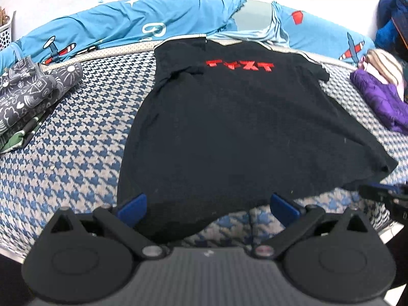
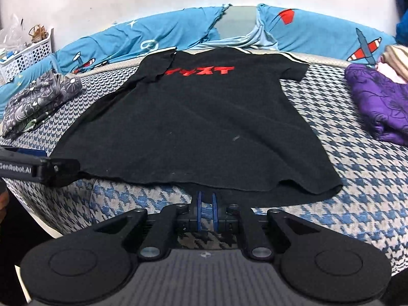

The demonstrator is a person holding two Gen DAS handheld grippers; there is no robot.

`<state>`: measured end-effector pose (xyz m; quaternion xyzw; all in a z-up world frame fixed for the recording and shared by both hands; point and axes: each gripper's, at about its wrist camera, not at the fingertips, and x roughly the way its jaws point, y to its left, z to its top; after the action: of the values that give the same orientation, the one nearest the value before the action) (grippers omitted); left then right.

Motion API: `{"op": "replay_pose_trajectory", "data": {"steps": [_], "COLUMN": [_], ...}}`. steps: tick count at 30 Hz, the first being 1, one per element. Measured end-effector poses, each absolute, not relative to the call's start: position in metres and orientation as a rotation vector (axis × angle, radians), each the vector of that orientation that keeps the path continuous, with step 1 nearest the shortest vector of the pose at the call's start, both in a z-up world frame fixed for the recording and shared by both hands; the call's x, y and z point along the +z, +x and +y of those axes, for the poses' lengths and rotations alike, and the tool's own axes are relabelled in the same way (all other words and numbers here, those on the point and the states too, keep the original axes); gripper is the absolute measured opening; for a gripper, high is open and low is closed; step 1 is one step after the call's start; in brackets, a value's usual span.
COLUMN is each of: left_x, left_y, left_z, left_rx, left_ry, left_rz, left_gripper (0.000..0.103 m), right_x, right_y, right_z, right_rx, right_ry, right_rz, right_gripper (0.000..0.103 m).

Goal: Fold clothes

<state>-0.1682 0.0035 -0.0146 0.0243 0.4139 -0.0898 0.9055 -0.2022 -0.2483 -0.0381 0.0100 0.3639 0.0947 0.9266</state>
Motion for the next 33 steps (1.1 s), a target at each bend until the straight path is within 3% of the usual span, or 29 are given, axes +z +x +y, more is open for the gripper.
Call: {"op": "replay_pose_trajectory", "data": {"steps": [16,33], "left_x": [-0.030,-0.021], "left_y": [-0.162,-0.136], "left_z": [-0.006,0.017], "left_rx": [-0.182,-0.100], "left_ry": [0.125,-0.021], "left_rz": [0.902,0.890], "left_gripper": [0.103,0.103], "right_x": [-0.039,-0.038], "right_y": [-0.182,-0.141], "right_z": [-0.231,-0.241], "right_rx": [0.208,0.173], "right_ry": [0.007,0.109], "right_rz": [0.727,0.713], "right_gripper": [0.009,0.009]}}
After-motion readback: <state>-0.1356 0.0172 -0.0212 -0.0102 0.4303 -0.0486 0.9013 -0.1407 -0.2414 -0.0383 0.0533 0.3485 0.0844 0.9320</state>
